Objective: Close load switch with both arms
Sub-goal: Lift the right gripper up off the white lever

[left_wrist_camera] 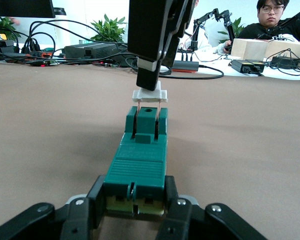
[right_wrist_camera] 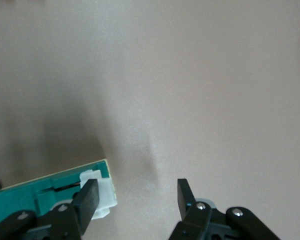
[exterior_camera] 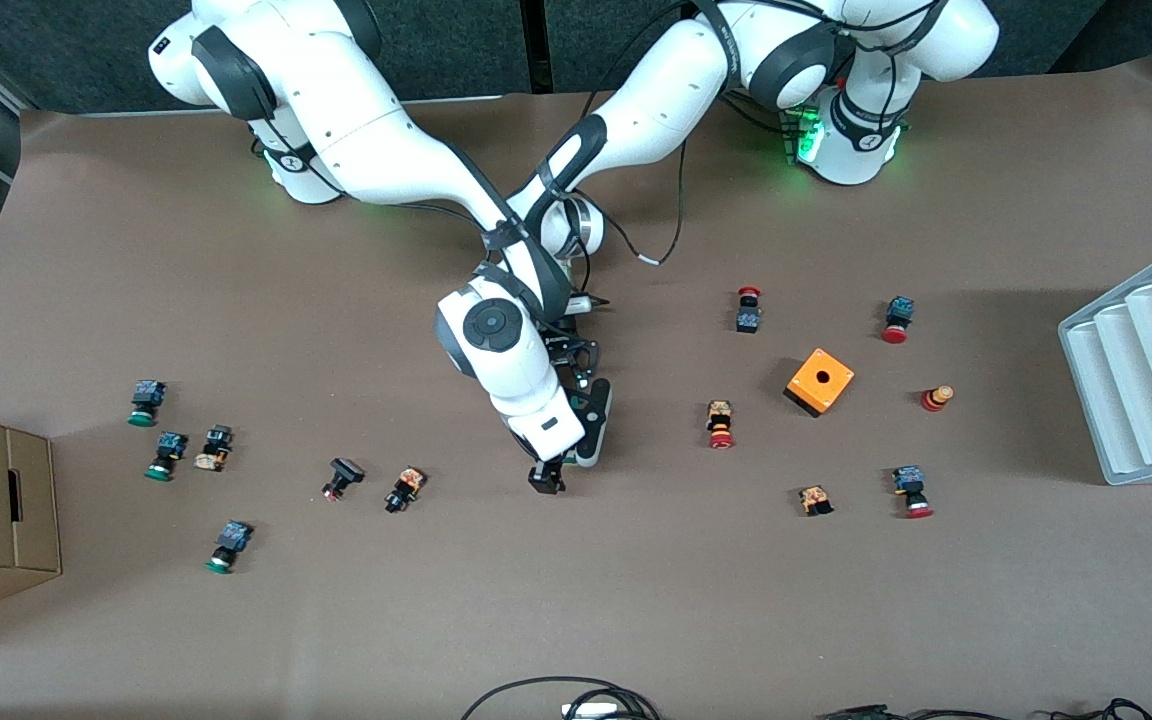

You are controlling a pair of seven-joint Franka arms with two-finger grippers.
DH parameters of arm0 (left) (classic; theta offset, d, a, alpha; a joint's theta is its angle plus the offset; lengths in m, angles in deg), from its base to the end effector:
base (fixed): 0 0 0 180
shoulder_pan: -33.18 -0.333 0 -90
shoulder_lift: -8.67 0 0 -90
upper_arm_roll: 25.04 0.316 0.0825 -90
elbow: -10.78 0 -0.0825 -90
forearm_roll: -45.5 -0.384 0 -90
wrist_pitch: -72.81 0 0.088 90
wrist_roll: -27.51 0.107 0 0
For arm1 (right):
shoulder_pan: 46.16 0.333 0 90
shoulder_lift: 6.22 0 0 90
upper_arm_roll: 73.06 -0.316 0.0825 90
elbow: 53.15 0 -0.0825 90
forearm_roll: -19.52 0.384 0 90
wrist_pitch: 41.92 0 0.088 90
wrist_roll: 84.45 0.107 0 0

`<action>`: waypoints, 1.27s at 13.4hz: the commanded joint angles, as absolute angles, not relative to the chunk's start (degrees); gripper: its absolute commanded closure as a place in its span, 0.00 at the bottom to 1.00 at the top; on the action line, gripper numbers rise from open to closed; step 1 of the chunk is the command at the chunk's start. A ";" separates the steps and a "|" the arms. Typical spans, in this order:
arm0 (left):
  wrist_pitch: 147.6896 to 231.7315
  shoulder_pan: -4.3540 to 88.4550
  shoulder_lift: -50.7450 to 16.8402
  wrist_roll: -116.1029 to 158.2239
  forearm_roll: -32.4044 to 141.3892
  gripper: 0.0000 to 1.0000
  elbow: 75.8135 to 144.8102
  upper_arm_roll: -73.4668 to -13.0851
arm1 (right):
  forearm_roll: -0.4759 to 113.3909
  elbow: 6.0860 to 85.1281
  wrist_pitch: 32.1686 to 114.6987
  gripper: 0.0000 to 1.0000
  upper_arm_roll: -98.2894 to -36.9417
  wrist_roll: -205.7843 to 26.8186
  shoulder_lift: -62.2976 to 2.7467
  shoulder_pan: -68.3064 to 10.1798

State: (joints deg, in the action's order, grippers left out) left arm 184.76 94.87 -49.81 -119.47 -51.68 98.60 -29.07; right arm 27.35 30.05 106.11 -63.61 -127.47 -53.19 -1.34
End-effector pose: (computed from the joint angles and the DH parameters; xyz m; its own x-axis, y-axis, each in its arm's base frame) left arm 0.3395 -0.5784 0.0549 0.2916 0.0880 0.9525 0.1467 -0.9881 0.0463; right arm 0.5980 0.4547 0.2348 0.2021 0.9537 0.2228 0.9402 -0.2526 0.2284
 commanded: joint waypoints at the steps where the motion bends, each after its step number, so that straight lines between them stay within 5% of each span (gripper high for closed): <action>1: 185.40 94.96 -51.18 -120.15 -51.71 0.57 97.52 -28.55 | 28.93 26.57 107.32 0.28 -63.48 -128.13 -56.23 -1.86; 17: 185.40 94.96 -51.18 -120.15 -51.71 0.57 97.52 -28.55 | 29.54 24.72 106.61 0.24 -63.57 -128.05 -56.42 -1.87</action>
State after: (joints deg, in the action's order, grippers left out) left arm 184.76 94.87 -49.81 -119.47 -51.68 98.60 -29.07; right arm 27.38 26.30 106.14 -63.61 -127.46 -55.99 -1.67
